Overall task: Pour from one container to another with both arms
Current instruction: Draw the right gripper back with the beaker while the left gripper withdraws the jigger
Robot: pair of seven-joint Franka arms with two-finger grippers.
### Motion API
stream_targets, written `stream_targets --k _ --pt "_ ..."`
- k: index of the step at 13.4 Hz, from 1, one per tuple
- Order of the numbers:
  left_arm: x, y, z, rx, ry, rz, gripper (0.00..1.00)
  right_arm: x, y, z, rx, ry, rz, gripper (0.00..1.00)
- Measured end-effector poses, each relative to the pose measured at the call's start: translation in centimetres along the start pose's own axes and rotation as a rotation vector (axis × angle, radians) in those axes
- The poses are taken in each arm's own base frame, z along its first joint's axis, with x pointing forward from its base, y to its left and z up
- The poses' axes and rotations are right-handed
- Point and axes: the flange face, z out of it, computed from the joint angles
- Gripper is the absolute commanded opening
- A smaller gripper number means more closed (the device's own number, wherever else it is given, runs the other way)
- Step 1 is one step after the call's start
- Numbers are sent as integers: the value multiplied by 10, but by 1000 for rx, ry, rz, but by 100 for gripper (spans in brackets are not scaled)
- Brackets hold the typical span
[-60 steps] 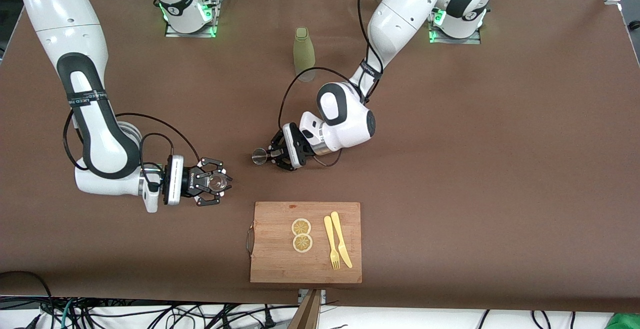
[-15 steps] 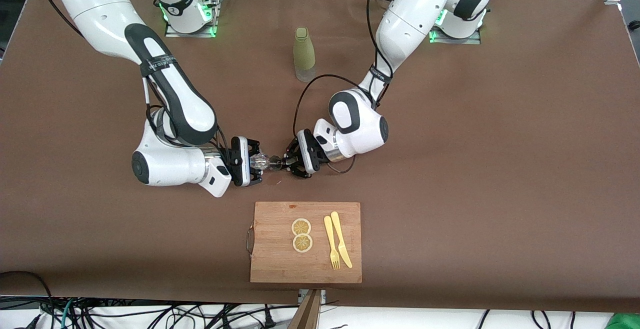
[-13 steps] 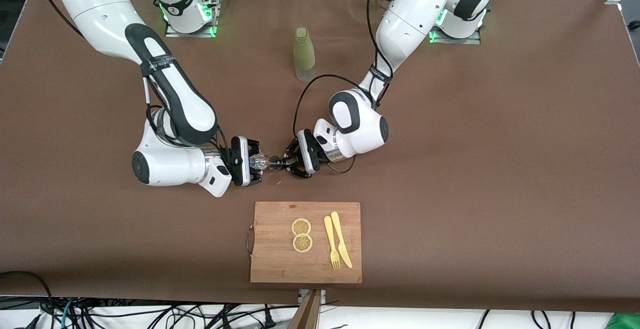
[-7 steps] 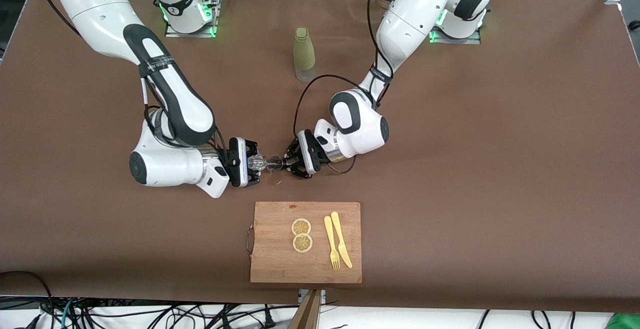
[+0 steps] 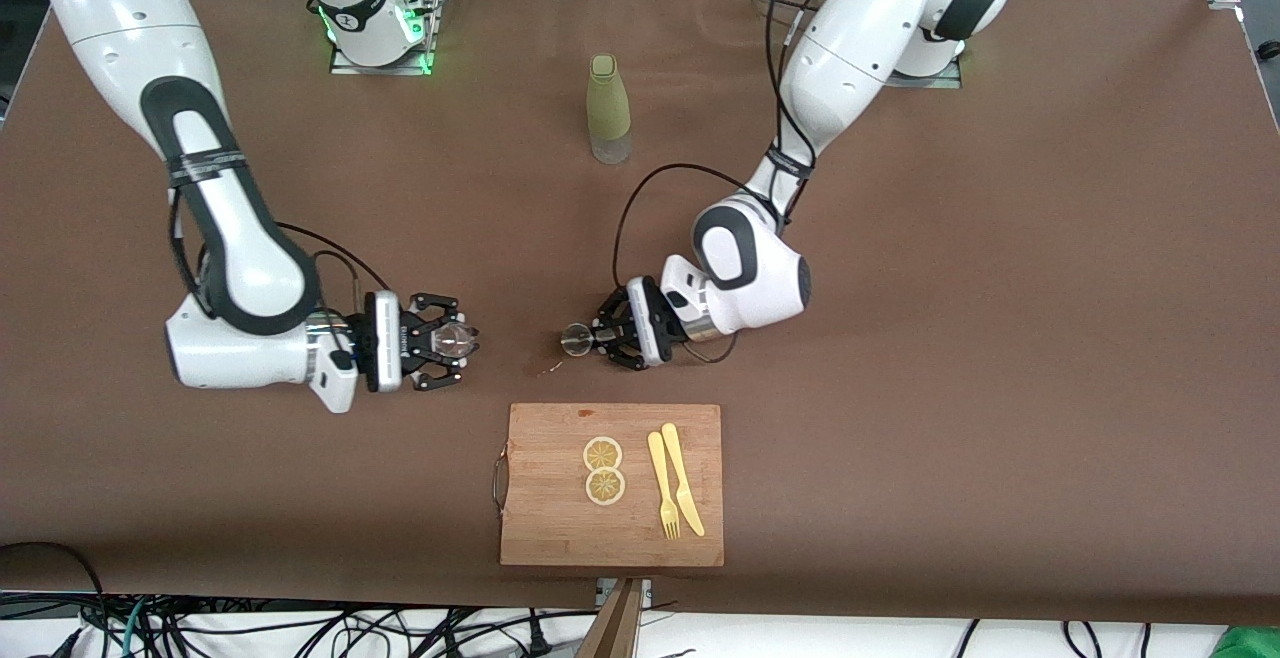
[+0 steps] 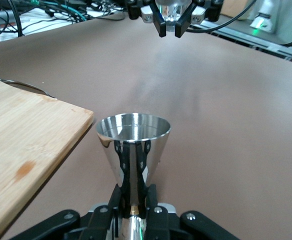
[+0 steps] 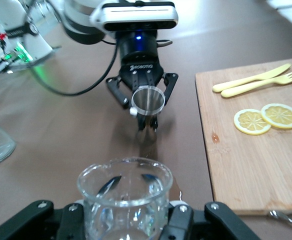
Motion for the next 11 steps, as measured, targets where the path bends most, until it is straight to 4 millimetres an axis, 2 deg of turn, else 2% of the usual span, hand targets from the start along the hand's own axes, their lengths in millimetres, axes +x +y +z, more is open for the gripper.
stream_targets --k 3,7,9,11 --pt "-13 -12 -34 -69 38 52 0 -37 -4 -33 -6 84 -51 23" --pt "-39 -22 -81 -190 136 128 0 -105 -18 -88 -60 204 -106 23" --pt "-61 -38 -119 -260 173 184 0 -136 -28 -112 -90 247 -132 24" --pt "-85 -57 -166 -328 180 232 0 -169 -40 -132 -103 270 -147 24"
